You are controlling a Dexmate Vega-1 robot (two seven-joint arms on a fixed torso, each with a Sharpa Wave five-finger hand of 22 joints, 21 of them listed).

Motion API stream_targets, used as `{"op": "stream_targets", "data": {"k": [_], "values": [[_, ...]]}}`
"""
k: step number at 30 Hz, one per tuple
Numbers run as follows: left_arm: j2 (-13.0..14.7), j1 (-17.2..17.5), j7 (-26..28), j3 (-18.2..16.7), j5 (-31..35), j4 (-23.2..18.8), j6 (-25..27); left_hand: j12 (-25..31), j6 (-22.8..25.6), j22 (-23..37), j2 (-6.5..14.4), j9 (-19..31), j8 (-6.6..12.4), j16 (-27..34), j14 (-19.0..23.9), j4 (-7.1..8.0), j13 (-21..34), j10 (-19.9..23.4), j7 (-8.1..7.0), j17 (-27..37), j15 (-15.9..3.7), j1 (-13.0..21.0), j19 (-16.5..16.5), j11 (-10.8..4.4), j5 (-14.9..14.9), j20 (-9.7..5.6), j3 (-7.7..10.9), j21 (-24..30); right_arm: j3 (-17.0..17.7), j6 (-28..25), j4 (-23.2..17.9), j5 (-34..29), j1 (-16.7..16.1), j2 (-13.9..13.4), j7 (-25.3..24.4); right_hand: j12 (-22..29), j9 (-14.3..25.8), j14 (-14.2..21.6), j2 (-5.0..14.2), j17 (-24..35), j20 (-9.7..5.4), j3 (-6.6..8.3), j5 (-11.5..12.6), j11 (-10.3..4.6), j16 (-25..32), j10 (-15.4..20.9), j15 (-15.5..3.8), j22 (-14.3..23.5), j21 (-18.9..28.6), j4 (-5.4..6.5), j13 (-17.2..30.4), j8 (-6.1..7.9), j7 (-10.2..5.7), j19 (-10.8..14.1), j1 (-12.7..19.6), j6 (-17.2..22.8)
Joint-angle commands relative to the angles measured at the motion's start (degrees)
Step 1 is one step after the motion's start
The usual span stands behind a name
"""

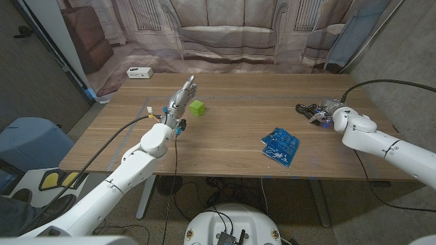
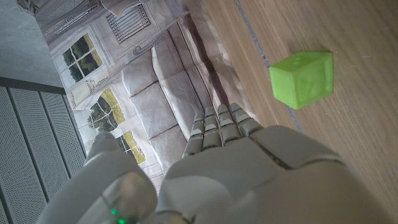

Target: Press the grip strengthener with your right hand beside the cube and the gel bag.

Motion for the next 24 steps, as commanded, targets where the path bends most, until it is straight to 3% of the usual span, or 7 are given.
{"op": "stream_targets", "data": {"k": [1,5,9,17,24], "values": [[0.15,0.26,0.25,-0.10,0.02,-0.51,0.51,-0.13,0.32,0.31,0.52,0.34,-0.18,-0.14,0.19,-0.27,0.07,0.52,-0.16,0.13,0.01,-0.10,-0.20,0.13,-0.05,0.17,0.15,-0.20,-0.61,0.11,0.86,-0.38,0.32,0.32,0.19,-0.06,0.13,0.24,4.46,0.26,0.53,-0.72,-0.01,0.36,-0.13,-1.01,-1.28,0.05,-0.29,0.18,0.06,-0.33,0.21,-0.57,3.63,-1.29],[0.10,0.25,0.23,-0.09,-0.04,-0.46,0.50,-0.17,0.35,0.31,0.53,0.34,-0.17,-0.14,0.20,-0.28,0.07,0.45,-0.17,0.13,0.03,-0.10,-0.18,0.18,-0.05,0.15,0.14,-0.19,-0.92,0.20,0.80,-0.90,0.39,0.12,0.28,-0.06,0.15,-0.86,3.79,0.41,1.15,-1.62,-0.23,0.50,-0.35,-2.31,-0.66,0.03,-0.76,0.68,0.00,-0.42,0.49,-1.52,1.87,-2.76],[0.03,0.20,0.13,-0.04,-0.07,-0.28,0.39,-0.17,0.30,0.31,0.54,0.34,-0.19,-0.15,0.18,-0.29,0.07,0.44,-0.22,0.13,0.02,-0.10,-0.18,0.18,-0.05,0.16,0.13,-0.19,-1.41,-0.46,0.28,-1.95,0.47,-0.20,0.68,-0.23,0.16,-4.09,2.19,0.17,2.40,-3.24,-0.39,0.18,-1.62,-5.62,1.43,-0.01,-1.95,1.43,-0.04,-0.47,0.17,-3.71,-1.37,-5.50],[-0.03,-0.06,-0.30,0.08,-0.22,0.16,0.24,-0.16,0.35,0.31,0.57,0.34,-0.17,-0.13,0.24,-0.32,0.07,0.48,-0.28,0.13,-0.02,-0.10,-0.32,0.13,-0.05,0.40,0.12,-0.24,-1.26,-1.58,-0.77,-2.85,-0.02,-0.53,0.50,0.02,0.15,-7.27,0.95,-0.04,4.09,-5.06,-0.08,-0.85,-2.67,-8.77,2.66,0.07,-3.91,2.80,0.10,-0.33,-0.73,-7.23,-6.05,-8.96],[-0.01,-0.28,-0.70,0.09,-0.42,0.54,0.05,-0.16,0.37,0.32,0.60,0.34,-0.17,-0.14,0.21,-0.34,0.07,0.48,-0.20,0.13,0.05,-0.11,-0.33,0.10,-0.05,0.43,0.11,-0.24,-1.23,-2.73,-2.18,-3.60,-0.29,-1.13,1.29,-0.10,0.13,-12.04,-0.19,-0.27,5.39,-6.79,0.34,0.44,-3.83,-12.87,4.99,0.14,-6.11,3.90,0.29,-0.51,-0.49,-10.70,-10.42,-13.62]]}}
